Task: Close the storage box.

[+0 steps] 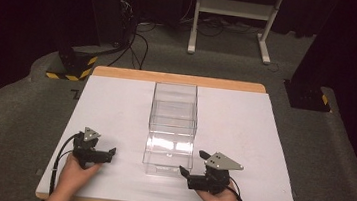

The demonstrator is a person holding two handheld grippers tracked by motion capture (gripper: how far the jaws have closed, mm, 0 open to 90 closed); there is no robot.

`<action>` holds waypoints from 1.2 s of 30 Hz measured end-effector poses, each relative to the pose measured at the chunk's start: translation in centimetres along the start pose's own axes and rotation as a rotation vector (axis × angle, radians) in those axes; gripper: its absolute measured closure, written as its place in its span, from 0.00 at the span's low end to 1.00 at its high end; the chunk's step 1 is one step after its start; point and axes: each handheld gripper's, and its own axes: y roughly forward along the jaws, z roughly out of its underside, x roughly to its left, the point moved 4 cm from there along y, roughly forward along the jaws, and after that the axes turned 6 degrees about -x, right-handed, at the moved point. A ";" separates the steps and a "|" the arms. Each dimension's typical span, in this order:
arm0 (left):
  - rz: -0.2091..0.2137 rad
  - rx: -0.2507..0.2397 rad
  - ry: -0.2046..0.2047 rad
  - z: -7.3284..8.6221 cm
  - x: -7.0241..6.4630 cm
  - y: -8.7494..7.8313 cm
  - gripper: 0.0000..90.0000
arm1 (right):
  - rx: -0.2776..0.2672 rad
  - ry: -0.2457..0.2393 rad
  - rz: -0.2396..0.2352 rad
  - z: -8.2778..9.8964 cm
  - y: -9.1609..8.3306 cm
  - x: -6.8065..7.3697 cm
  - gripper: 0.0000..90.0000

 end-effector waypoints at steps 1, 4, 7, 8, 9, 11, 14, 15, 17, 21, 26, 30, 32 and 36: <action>0.000 0.000 0.000 0.0 0.0 0.0 0.02 | -0.003 -0.002 0.001 0.0 0.1 -0.1 0.15; 0.000 0.000 0.000 0.0 0.0 0.0 0.02 | -0.009 0.002 0.001 -0.1 0.3 -0.3 0.15; 0.000 -0.001 0.000 0.0 0.0 0.0 0.02 | -0.014 0.011 0.004 0.0 0.5 -0.7 0.15; 0.000 0.000 0.000 0.0 0.0 0.0 0.02 | -0.016 0.010 0.006 -0.1 0.5 -0.8 0.15; 0.000 0.000 0.000 0.0 0.0 0.0 0.02 | -0.016 0.010 0.008 -0.1 0.6 -0.9 0.15; 0.000 0.000 0.001 0.0 0.0 0.0 0.02 | -0.018 0.011 0.012 -0.1 0.6 -1.0 0.15; 0.000 0.000 0.000 0.0 0.0 0.0 0.02 | -0.016 0.011 0.018 -0.1 0.6 -1.2 0.15; 0.000 0.000 0.000 0.0 0.0 0.0 0.02 | -0.016 0.011 0.019 0.0 0.6 -1.3 0.15; 0.000 0.000 0.000 0.0 0.0 0.0 0.02 | -0.016 0.015 0.019 0.0 0.7 -1.4 0.15; 0.000 -0.001 0.000 0.0 0.0 0.0 0.02 | -0.016 0.012 0.019 0.1 0.7 -1.4 0.15; -0.001 -0.001 0.001 0.0 0.0 0.0 0.02 | -0.002 0.011 0.033 0.5 0.8 -1.6 0.16; -0.001 -0.001 0.001 0.0 0.0 0.0 0.02 | 0.018 0.014 0.040 0.9 1.2 -2.0 0.16; -0.001 -0.001 0.001 0.0 0.0 0.0 0.02 | 0.018 0.010 0.043 0.9 1.3 -2.1 0.16; -0.001 -0.001 0.001 0.0 0.0 0.0 0.02 | 0.022 0.009 0.051 1.0 1.6 -2.1 0.16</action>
